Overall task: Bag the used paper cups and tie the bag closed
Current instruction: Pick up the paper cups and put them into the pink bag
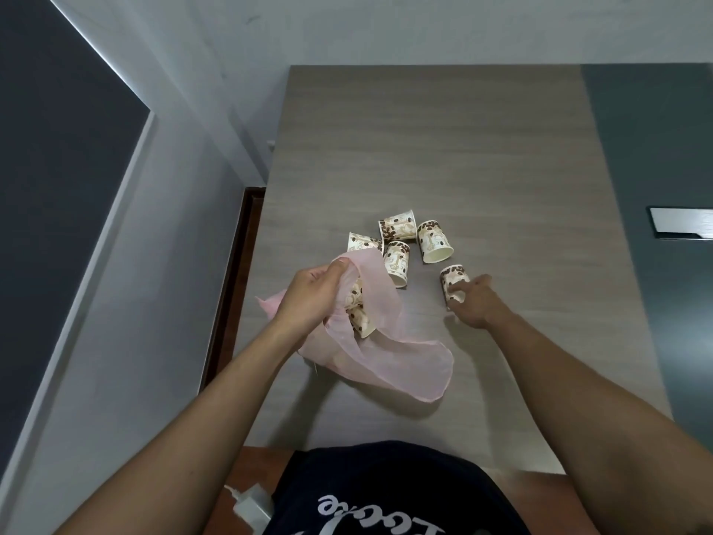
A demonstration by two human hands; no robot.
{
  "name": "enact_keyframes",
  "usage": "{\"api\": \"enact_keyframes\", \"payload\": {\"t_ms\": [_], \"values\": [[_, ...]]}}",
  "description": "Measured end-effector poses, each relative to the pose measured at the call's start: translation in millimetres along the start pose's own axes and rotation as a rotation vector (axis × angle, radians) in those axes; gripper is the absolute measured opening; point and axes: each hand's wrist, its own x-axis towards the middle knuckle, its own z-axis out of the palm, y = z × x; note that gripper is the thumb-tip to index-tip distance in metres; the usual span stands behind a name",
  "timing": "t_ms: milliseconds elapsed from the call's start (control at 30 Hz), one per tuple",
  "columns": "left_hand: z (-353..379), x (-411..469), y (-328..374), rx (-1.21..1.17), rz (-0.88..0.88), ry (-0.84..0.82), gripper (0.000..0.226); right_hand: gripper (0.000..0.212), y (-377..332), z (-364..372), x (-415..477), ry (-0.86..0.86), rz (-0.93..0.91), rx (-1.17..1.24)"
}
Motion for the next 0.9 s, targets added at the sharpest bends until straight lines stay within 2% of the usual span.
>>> {"api": "enact_keyframes", "payload": {"t_ms": [200, 300, 500, 600, 700, 767, 900], "values": [[4.5, 2.3, -5.4, 0.014, -0.011, -0.033, 0.066, 0.047, -3.2, 21.5, -16.3, -0.168, -0.002, -0.078], [6.0, 1.3, -7.2, 0.002, -0.007, -0.051, 0.056, 0.053, -1.1, 43.9, -28.3, -0.267, -0.018, -0.094], [4.1, -1.2, -11.4, 0.002, -0.019, -0.064, 0.040, 0.056, -9.6, 66.8, -50.6, -0.244, -0.093, 0.012], [-0.7, 1.9, -14.7, -0.024, -0.013, -0.061, 0.041, 0.058, -20.8, 41.1, -52.7, -0.140, -0.100, 0.167], [-4.6, 1.7, -14.0, -0.049, -0.004, -0.063, 0.041, 0.037, -39.2, 5.7, -56.9, -0.077, -0.149, 0.366], [-5.9, 1.4, -15.2, -0.039, 0.006, -0.035, 0.042, 0.026, -55.4, -18.8, -64.6, -0.110, -0.192, 0.538], [-7.5, 3.7, -22.0, -0.047, 0.032, 0.010, 0.045, 0.019, -80.1, -39.8, -78.3, -0.348, -0.319, 0.766]]}}
